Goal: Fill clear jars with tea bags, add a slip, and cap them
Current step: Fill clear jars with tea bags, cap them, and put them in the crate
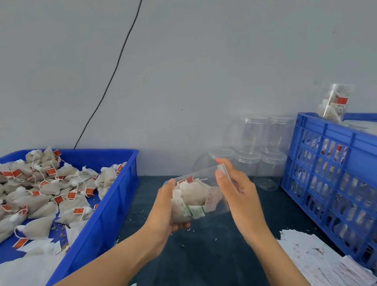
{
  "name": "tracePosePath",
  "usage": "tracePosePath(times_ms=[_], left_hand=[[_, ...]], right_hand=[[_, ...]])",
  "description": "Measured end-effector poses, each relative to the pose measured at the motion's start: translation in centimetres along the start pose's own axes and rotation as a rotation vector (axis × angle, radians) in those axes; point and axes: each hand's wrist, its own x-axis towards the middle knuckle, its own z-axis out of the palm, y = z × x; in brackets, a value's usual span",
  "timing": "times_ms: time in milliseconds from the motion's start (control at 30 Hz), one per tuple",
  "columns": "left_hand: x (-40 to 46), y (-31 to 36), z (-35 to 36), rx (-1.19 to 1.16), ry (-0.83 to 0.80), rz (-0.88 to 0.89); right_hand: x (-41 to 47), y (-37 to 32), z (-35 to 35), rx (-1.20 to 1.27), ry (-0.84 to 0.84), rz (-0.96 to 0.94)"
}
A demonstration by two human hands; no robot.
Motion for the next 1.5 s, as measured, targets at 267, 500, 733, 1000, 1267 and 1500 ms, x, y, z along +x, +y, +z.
tracePosePath(times_ms=[267, 500, 733, 1000, 1267, 1500], left_hand=[[0.3, 1.3, -1.6, -0.034, -0.190, -0.626], [0.6, 0.6, -2.3, -0.087, -0.446, -0.820], [0.1, -0.5, -0.6, -0.051, -0.137, -0.465], [0.2, -0.2, -0.8, -0.069, -0.013, -0.373], [0.3, -0.5, -1.0, -0.022, 0.013, -0.329], [0.6, -0.8, -1.2, -0.031, 0.045, -0.337]], right_hand=[[-0.2, -0.3, -1.6, -0.122, -0.275, -0.400], [0.0, -0.8, -2.5, -0.165, -0.410, -0.355], [-0.2, 0.0, -1.2, -0.254, -0.137, 0.008], [1.4, -0.7, -2.2, -0.172, -0.440, 0.113], [1.0, -0.3, -1.1, -0.056, -0.312, 0.238], [0.9, 1.1, -1.3, -0.163, -0.263, 0.336]])
